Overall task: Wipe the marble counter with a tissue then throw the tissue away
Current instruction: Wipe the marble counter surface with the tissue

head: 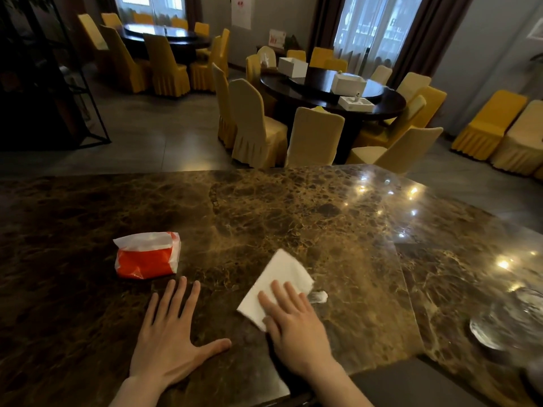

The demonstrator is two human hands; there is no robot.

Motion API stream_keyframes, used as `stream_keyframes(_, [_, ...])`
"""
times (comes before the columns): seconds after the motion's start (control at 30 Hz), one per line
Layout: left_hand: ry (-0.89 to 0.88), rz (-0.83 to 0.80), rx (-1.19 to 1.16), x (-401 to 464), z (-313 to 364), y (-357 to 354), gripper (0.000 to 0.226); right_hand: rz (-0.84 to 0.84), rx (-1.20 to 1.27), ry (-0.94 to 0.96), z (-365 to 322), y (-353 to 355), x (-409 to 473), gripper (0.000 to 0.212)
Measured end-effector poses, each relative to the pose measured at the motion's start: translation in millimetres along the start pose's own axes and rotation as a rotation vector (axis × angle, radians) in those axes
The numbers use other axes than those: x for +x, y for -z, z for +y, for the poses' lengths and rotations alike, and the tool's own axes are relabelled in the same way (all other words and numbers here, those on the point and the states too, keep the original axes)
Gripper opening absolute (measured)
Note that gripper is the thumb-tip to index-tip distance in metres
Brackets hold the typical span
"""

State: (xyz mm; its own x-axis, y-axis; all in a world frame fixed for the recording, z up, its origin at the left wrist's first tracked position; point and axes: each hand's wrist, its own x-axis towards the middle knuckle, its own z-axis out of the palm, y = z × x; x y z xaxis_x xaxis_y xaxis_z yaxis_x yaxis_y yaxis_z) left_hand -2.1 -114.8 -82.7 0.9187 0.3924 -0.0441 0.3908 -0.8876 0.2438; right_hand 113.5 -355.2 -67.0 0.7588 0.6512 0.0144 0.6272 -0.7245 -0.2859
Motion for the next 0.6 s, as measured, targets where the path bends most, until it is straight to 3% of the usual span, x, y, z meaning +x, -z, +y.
stream_keyframes(0.1, [0.002, 0.011, -0.011, -1, 1, 1, 0.134, 0.053, -0.061, -0.209, 21, 10, -4, 0.051])
stream_keyframes(0.17, [0.002, -0.007, 0.001, -1, 2, 2, 0.134, 0.036, -0.070, -0.223, 10, 9, 0, 0.052])
stream_keyframes(0.3, [0.004, -0.017, 0.001, 0, 1, 3, 0.134, 0.011, 0.007, -0.033, -33, 8, 10, 0.046])
stream_keyframes(0.43, [0.002, -0.019, 0.023, 1, 1, 2, 0.134, 0.031, -0.007, 0.169, -45, 11, 6, 0.016])
stream_keyframes(0.53, [-0.002, -0.014, 0.010, 0, 1, 2, 0.134, 0.099, 0.101, 0.001, -20, 25, 6, 0.015])
stream_keyframes(0.6, [0.000, -0.006, -0.009, 0, 1, 3, 0.134, 0.277, 0.243, -0.174, 4, 40, 7, 0.019])
